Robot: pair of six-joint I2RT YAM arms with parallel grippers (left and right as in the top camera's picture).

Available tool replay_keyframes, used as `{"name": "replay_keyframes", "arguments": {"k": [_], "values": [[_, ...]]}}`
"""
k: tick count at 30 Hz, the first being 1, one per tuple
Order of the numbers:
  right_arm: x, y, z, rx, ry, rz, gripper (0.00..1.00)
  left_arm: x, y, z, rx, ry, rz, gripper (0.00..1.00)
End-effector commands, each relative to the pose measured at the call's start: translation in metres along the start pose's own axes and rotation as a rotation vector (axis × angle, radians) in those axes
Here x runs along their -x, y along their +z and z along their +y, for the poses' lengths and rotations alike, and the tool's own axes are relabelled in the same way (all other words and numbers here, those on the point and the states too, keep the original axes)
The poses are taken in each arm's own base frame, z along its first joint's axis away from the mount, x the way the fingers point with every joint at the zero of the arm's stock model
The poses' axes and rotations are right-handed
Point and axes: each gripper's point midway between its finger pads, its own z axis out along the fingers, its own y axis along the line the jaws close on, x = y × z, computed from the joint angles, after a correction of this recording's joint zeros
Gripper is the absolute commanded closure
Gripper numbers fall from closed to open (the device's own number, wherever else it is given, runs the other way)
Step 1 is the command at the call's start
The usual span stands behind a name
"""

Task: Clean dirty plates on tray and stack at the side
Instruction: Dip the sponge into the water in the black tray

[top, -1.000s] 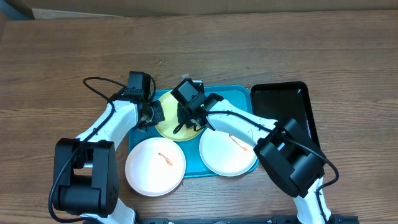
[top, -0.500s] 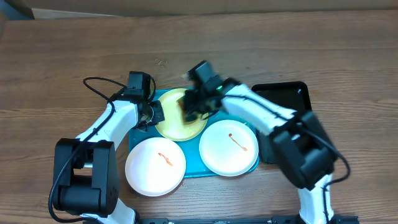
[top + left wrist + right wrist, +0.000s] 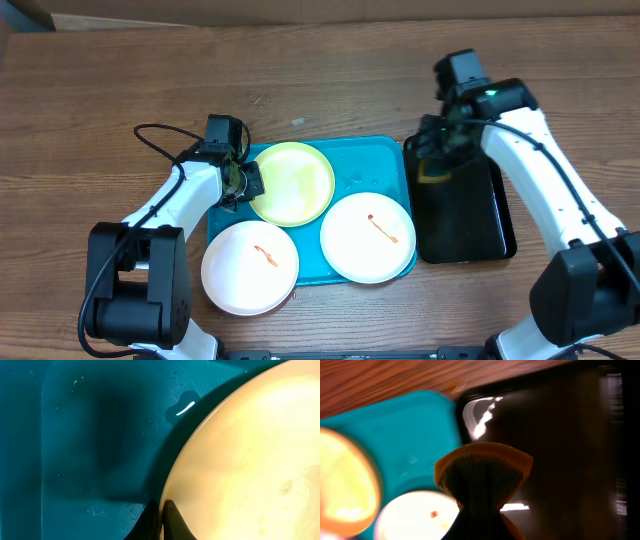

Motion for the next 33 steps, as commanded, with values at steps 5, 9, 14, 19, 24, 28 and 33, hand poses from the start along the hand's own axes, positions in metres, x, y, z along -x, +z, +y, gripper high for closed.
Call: {"name": "replay_keyframes", "arguments": {"k": [5, 9, 14, 19, 24, 28, 33], "values": [[-0.015, 0.044, -0.047, -0.107, 0.048, 0.035, 0.96, 0.012, -0.004, 0.002, 0.007, -0.014, -0.03, 0.95], [-0.021, 0.072, -0.05, -0.093, 0.01, 0.008, 0.96, 0.012, -0.004, 0.002, 0.007, -0.014, -0.03, 0.95], [-0.026, 0.095, -0.055, -0.086, 0.004, -0.024, 0.91, 0.012, -0.004, 0.002, 0.006, -0.014, -0.03, 0.95], [-0.023, 0.095, -0.057, -0.096, 0.004, -0.043, 0.48, 0.012, -0.004, 0.002, 0.007, -0.014, -0.03, 0.95], [-0.031, 0.095, -0.048, -0.044, 0.008, 0.002, 0.41, 0.012, -0.004, 0.002, 0.007, -0.014, -0.03, 0.95], [-0.043, 0.097, -0.052, -0.055, 0.01, 0.043, 0.4, 0.012, -0.004, 0.002, 0.006, -0.014, -0.03, 0.95], [-0.058, 0.115, -0.059, -0.062, 0.044, 0.048, 0.35, 0.012, -0.004, 0.002, 0.006, -0.014, -0.03, 0.95]]}}
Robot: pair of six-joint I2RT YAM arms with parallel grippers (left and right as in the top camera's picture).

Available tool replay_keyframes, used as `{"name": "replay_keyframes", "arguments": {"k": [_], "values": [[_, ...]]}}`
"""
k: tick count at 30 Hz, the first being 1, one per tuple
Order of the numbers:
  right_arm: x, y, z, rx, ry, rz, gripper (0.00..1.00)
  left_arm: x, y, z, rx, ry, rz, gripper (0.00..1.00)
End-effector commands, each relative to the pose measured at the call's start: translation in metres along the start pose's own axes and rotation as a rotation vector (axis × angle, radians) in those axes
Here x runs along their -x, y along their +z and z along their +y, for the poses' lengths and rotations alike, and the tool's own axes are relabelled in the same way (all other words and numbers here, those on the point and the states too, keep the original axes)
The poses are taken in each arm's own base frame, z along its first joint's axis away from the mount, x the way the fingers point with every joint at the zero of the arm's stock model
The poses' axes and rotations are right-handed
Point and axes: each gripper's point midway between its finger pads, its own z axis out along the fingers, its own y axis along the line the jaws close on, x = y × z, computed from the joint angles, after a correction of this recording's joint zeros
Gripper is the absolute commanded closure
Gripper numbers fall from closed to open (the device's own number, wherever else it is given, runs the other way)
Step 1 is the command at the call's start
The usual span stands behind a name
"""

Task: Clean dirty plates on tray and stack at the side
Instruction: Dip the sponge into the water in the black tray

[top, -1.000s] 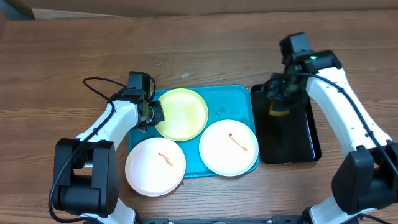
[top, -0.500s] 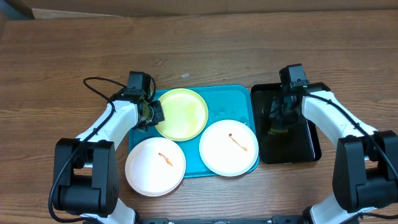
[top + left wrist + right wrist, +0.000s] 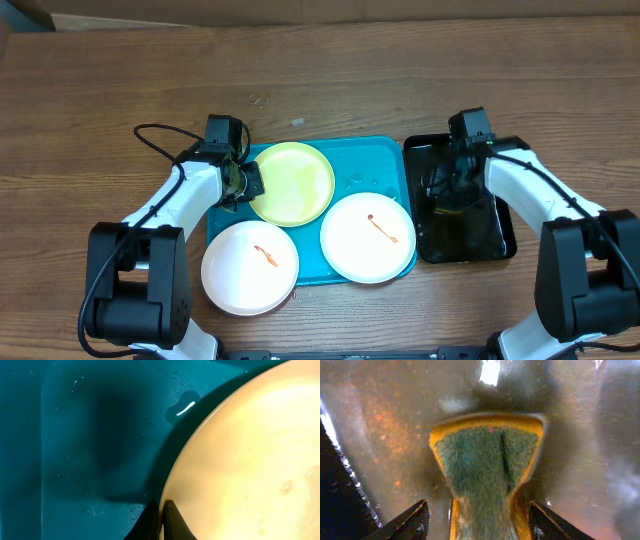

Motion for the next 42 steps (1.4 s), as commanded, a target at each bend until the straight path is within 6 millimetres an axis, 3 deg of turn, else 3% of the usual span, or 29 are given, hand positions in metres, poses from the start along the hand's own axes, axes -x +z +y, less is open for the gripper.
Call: {"name": "replay_keyframes", "arguments": {"k": [1, 2, 4, 5, 6, 7, 9, 10, 12, 13, 17, 23, 27, 28, 31, 33, 34, 35, 36, 37, 42], "values": [[-0.015, 0.014, -0.005, -0.004, 0.018, 0.015, 0.35, 0.012, -0.004, 0.002, 0.006, -0.014, -0.03, 0.95], [-0.017, 0.018, -0.006, -0.003, 0.018, 0.008, 0.35, 0.012, -0.004, 0.002, 0.006, -0.014, -0.03, 0.95], [-0.02, 0.023, -0.007, 0.001, 0.017, 0.001, 0.46, 0.012, -0.004, 0.002, 0.006, -0.014, -0.029, 0.94], [-0.02, 0.024, -0.007, 0.001, 0.017, 0.001, 0.58, 0.011, -0.004, 0.002, 0.006, -0.014, -0.029, 0.93], [-0.02, 0.024, -0.007, 0.001, 0.017, 0.001, 0.81, 0.011, -0.004, 0.002, 0.007, -0.014, -0.027, 0.92], [-0.019, 0.023, -0.007, 0.003, 0.018, -0.002, 0.96, 0.011, -0.004, 0.003, 0.008, -0.014, -0.026, 0.92], [-0.015, 0.02, -0.005, 0.006, 0.017, -0.009, 0.96, 0.011, -0.004, 0.003, 0.008, -0.014, -0.026, 0.92], [-0.012, 0.015, -0.003, 0.005, 0.016, -0.008, 0.89, 0.011, -0.004, 0.003, 0.008, -0.014, -0.026, 0.92], [-0.008, 0.007, -0.002, 0.0, 0.016, 0.005, 0.39, 0.011, -0.004, 0.003, 0.008, -0.014, -0.026, 0.91], [-0.007, 0.0, -0.001, -0.006, 0.017, 0.02, 0.31, 0.011, -0.004, 0.003, 0.008, -0.014, -0.026, 0.91], [-0.014, -0.008, -0.004, -0.026, 0.017, 0.069, 0.23, 0.011, -0.004, 0.003, 0.008, -0.014, -0.026, 0.9], [-0.033, -0.001, -0.01, -0.037, 0.019, 0.13, 0.25, 0.011, -0.004, 0.003, 0.008, -0.014, -0.026, 0.9], [-0.036, 0.005, -0.011, -0.035, 0.018, 0.124, 0.28, 0.011, -0.004, 0.003, 0.008, -0.014, -0.026, 0.89], [-0.036, 0.006, -0.011, -0.034, 0.018, 0.122, 0.31, 0.011, -0.004, 0.003, 0.008, -0.014, -0.026, 0.89], [-0.035, 0.005, -0.01, -0.033, 0.018, 0.12, 0.96, 0.011, -0.004, 0.003, 0.008, -0.014, -0.026, 0.89], [-0.035, 0.005, -0.01, -0.033, 0.017, 0.12, 0.96, 0.011, -0.004, 0.003, 0.008, -0.014, -0.026, 0.89], [-0.032, 0.004, -0.009, -0.03, 0.009, 0.115, 0.96, 0.011, -0.004, 0.003, 0.008, -0.014, -0.026, 0.89], [-0.028, 0.002, -0.008, -0.026, -0.009, 0.105, 0.73, 0.011, -0.004, 0.003, 0.008, -0.014, -0.026, 0.89], [-0.023, -0.001, -0.006, -0.021, -0.026, 0.093, 0.44, 0.011, -0.004, 0.003, 0.007, -0.014, -0.026, 0.88], [-0.018, -0.004, -0.006, -0.022, -0.038, 0.079, 0.32, 0.011, -0.004, 0.003, 0.008, -0.014, -0.026, 0.87], [0.011, -0.017, -0.012, -0.09, -0.039, -0.009, 0.13, 0.011, -0.004, 0.003, 0.008, -0.014, -0.026, 0.82]]}}
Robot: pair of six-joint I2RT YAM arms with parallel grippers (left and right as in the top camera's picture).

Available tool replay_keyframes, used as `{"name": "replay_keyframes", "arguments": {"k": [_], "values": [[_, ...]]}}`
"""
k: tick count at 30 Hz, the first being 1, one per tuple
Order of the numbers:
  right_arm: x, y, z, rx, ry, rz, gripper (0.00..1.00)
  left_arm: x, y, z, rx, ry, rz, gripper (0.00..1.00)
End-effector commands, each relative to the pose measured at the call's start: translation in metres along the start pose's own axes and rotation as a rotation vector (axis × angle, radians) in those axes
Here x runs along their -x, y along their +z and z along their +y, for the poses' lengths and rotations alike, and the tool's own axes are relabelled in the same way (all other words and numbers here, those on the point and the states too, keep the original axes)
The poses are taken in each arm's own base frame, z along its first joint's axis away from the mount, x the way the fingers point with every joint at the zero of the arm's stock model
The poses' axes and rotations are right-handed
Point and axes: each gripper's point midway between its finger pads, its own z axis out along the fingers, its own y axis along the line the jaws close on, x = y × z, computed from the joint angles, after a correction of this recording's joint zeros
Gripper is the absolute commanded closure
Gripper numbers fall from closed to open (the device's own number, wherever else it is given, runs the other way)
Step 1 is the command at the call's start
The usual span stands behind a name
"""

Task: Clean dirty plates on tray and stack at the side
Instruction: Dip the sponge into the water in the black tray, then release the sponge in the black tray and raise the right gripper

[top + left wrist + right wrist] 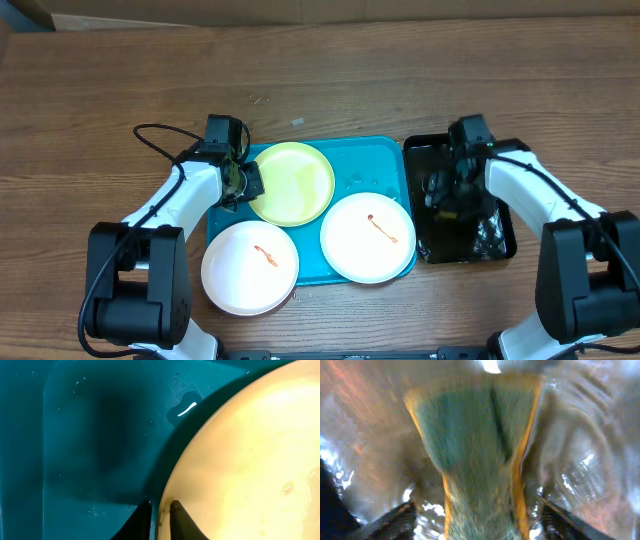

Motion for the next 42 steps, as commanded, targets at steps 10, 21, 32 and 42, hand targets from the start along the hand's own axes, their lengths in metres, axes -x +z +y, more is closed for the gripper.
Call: {"name": "replay_keyframes", "arguments": {"k": [10, 21, 32, 42], "values": [[0.033, -0.003, -0.009, -0.074, -0.004, -0.127, 0.11, 0.011, -0.004, 0.002, 0.006, -0.014, -0.026, 0.69], [0.055, -0.004, 0.002, -0.023, -0.003, -0.223, 0.05, 0.011, -0.004, 0.002, 0.007, -0.013, -0.027, 0.58], [0.093, -0.054, -0.005, -0.021, 0.047, -0.271, 0.0, 0.011, -0.004, 0.002, 0.006, -0.013, -0.028, 0.58], [0.114, -0.081, -0.076, -0.029, 0.241, -0.267, 0.0, 0.007, 0.006, 0.004, 0.007, -0.013, -0.026, 0.58]]}}
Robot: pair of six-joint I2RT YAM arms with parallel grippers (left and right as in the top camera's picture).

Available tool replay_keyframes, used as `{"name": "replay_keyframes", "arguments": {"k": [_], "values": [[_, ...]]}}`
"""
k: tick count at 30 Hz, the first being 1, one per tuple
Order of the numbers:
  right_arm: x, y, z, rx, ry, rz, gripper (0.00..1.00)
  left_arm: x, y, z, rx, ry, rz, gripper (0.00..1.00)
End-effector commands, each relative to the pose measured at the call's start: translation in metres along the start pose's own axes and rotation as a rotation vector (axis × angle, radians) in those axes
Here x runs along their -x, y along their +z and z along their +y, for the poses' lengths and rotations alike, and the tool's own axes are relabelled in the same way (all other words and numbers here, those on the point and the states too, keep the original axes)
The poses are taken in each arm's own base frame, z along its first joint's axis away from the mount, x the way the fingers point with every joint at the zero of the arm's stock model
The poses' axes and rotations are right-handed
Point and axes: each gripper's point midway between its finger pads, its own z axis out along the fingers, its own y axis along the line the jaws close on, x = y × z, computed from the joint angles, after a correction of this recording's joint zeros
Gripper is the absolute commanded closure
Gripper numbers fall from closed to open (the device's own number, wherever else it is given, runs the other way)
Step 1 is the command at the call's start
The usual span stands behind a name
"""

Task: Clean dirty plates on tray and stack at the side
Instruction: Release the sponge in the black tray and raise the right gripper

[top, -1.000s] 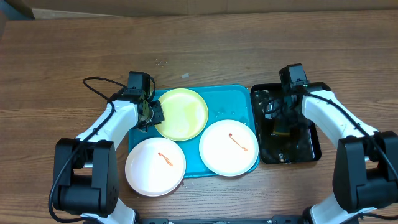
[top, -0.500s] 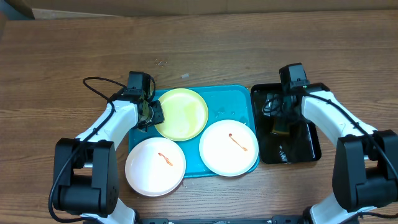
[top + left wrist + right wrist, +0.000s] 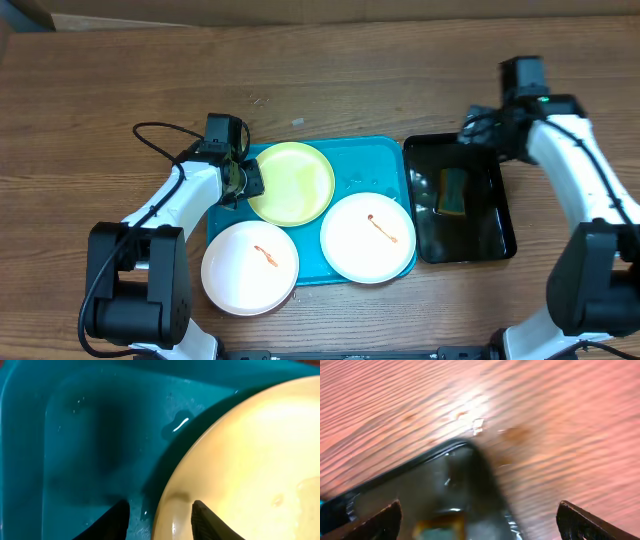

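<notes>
A yellow plate (image 3: 292, 182) lies at the back left of the teal tray (image 3: 380, 155). Two white plates (image 3: 250, 267) (image 3: 367, 237) with red smears sit in front. My left gripper (image 3: 243, 182) is open, its fingers either side of the yellow plate's left rim; the left wrist view shows the rim (image 3: 170, 510) between them over the teal tray (image 3: 75, 435). My right gripper (image 3: 492, 135) hangs open and empty above the back right corner of the black tray (image 3: 490, 235). The green and yellow sponge (image 3: 452, 191) lies in that tray, also seen as the sponge (image 3: 440, 527).
The black tray (image 3: 420, 485) holds water and stands right of the teal tray. A black cable (image 3: 160, 135) loops on the wooden table behind the left arm. Small crumbs (image 3: 260, 100) lie on the wood behind the trays.
My right gripper let go of the sponge and has moved from inside the black tray up to its back right corner. My left gripper's jaws have opened wider around the yellow plate's rim.
My right gripper first held the sponge above the black tray's back left corner, then pressed it down into the water, and now the sponge lies loose there. My left gripper was shut on the yellow plate's rim, loosened slightly, and now stands open.
</notes>
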Motion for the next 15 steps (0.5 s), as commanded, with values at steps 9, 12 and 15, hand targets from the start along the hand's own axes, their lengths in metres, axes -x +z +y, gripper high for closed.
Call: {"name": "replay_keyframes", "arguments": {"k": [9, 12, 15], "values": [[0.01, 0.0, -0.044, -0.025, 0.117, 0.021, 0.0, -0.01, 0.016, 0.01, 0.032, -0.015, 0.047, 0.61], [0.01, 0.0, -0.044, -0.025, 0.117, 0.022, 0.0, -0.011, 0.016, 0.011, 0.033, -0.015, 0.05, 0.73], [0.01, 0.0, -0.044, -0.024, 0.117, 0.021, 0.0, -0.011, 0.016, 0.011, 0.033, -0.014, 0.05, 0.93]]}}
